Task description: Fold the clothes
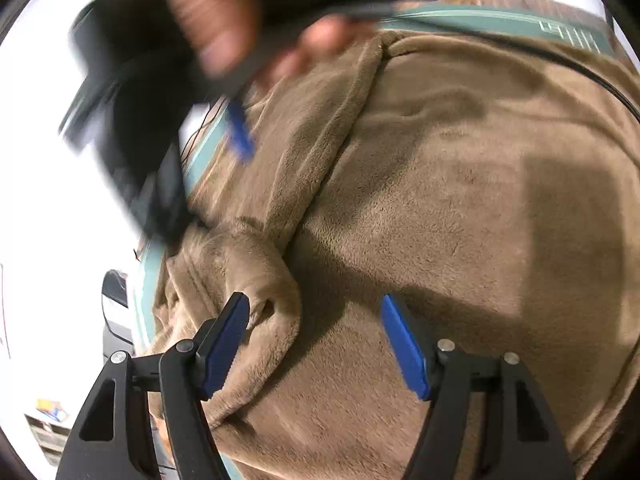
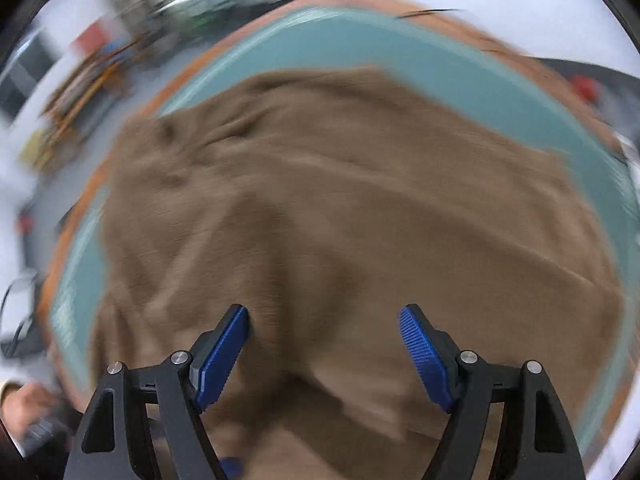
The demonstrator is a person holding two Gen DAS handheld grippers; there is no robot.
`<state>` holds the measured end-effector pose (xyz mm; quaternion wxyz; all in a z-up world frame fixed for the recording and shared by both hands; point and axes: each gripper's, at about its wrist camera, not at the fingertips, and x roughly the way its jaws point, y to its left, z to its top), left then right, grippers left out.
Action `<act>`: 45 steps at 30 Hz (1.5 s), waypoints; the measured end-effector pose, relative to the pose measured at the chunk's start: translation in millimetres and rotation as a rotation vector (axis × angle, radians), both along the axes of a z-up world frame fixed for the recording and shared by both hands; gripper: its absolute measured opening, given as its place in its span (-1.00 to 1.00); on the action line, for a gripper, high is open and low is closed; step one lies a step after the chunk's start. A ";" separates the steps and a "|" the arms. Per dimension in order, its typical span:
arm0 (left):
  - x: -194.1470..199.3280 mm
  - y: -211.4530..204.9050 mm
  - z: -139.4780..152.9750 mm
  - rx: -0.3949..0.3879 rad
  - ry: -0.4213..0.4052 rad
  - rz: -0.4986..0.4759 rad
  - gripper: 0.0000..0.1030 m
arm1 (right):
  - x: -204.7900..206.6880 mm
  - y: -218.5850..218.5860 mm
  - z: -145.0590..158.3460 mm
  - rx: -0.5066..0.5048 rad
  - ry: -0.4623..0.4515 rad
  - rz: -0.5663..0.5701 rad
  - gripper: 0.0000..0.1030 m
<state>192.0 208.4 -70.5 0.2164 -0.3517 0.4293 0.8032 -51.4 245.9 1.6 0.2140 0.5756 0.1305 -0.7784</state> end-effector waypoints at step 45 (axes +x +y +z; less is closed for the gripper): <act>-113.6 -258.1 43.9 0.770 -0.294 0.881 0.51 | 48.8 123.4 -11.2 -0.610 -0.161 -0.425 0.56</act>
